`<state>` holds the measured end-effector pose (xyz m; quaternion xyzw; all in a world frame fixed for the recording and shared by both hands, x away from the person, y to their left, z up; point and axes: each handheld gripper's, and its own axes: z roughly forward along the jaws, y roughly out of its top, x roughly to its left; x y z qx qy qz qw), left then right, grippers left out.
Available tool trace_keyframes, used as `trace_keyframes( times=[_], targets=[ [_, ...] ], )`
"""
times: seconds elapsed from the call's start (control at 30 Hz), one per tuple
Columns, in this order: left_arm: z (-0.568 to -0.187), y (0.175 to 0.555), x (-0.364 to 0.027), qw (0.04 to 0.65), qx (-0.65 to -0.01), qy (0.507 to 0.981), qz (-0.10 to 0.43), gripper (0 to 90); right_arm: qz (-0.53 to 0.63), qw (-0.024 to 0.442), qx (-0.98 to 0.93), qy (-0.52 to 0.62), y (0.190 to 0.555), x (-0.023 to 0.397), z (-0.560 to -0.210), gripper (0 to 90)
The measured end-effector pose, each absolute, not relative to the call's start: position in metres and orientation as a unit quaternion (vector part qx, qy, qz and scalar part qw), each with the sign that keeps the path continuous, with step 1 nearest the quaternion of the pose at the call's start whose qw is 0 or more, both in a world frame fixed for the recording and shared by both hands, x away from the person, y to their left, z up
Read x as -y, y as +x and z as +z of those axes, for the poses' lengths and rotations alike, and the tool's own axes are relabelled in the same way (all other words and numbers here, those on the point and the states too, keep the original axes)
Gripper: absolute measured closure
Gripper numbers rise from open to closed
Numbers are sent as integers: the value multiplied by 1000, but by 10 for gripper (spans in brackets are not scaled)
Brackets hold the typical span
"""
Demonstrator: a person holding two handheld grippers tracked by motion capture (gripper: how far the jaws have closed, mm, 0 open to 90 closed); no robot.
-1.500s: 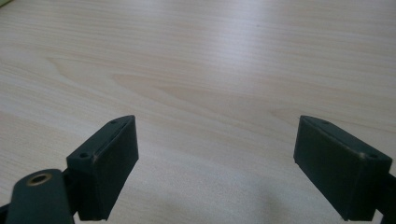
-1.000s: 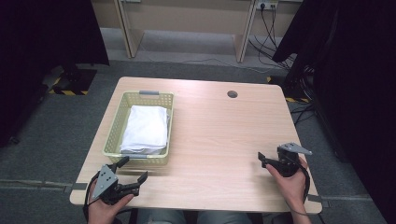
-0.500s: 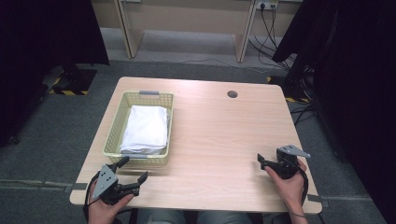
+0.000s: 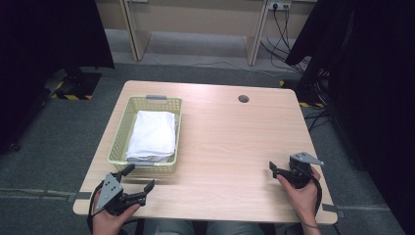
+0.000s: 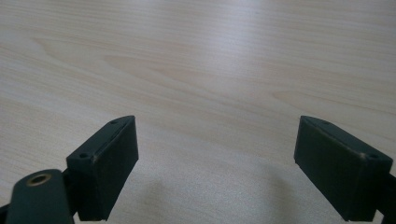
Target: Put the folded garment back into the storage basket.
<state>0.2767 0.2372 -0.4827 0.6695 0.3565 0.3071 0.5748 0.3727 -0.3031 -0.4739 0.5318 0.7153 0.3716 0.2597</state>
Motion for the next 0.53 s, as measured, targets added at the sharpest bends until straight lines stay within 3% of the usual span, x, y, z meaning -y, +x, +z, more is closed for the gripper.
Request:
trace_keyframes(
  times=[0.53],
  targets=[
    [-483, 276, -236, 572, -355, 670, 313, 113, 374, 266, -712, 531, 371, 303, -474, 139]
  ],
)
